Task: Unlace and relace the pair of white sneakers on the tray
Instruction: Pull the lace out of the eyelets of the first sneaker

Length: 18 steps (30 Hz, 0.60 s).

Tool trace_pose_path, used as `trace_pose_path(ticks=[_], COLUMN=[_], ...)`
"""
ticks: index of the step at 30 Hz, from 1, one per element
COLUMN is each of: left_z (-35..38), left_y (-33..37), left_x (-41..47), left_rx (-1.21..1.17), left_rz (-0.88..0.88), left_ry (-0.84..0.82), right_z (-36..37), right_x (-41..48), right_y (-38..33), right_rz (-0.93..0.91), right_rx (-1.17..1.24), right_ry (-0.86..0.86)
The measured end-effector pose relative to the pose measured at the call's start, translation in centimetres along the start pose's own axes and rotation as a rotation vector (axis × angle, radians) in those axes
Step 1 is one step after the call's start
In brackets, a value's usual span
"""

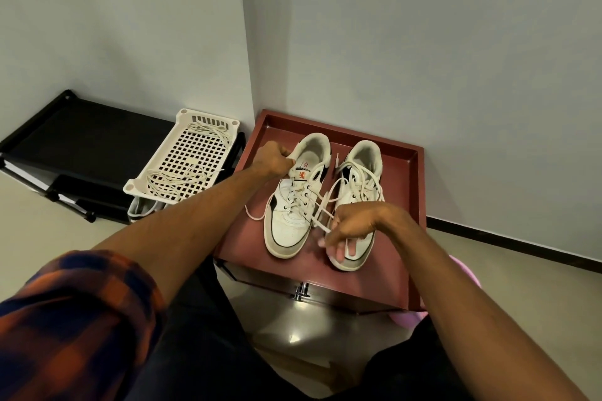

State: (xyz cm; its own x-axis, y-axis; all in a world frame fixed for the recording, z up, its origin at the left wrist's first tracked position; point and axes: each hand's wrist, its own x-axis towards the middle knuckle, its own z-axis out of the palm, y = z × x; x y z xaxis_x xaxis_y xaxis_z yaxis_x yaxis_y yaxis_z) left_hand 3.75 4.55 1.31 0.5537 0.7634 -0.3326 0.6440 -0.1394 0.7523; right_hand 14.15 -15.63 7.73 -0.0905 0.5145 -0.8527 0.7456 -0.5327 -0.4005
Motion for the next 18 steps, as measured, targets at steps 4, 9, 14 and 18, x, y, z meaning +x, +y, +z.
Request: trace_pose_path(ticks=[4, 9, 14, 18], left_z=[0.0, 0.1, 0.2, 0.7], left_y=[0.0, 0.3, 0.0, -0.2], left_x=[-0.3, -0.6, -1.3, -4.1], left_rx=[0.037, 0.094, 0.058, 0.110], left_rz=[0.009, 0.046, 0.080, 0.305], left_ry=[0.017, 0.057, 0.062, 0.215], right_z=[0.2, 1.0, 2.6, 3.1], right_x=[0.2, -1.6, -2.1, -1.1], right_y=[1.9, 3.1, 5.3, 6.3], right_rz=[-0.146, -0.051, -0.067, -0.068], right_rx=[0.147, 0.074, 0.247, 0.350], right_ry=[0.316, 0.013, 0.231, 0.581])
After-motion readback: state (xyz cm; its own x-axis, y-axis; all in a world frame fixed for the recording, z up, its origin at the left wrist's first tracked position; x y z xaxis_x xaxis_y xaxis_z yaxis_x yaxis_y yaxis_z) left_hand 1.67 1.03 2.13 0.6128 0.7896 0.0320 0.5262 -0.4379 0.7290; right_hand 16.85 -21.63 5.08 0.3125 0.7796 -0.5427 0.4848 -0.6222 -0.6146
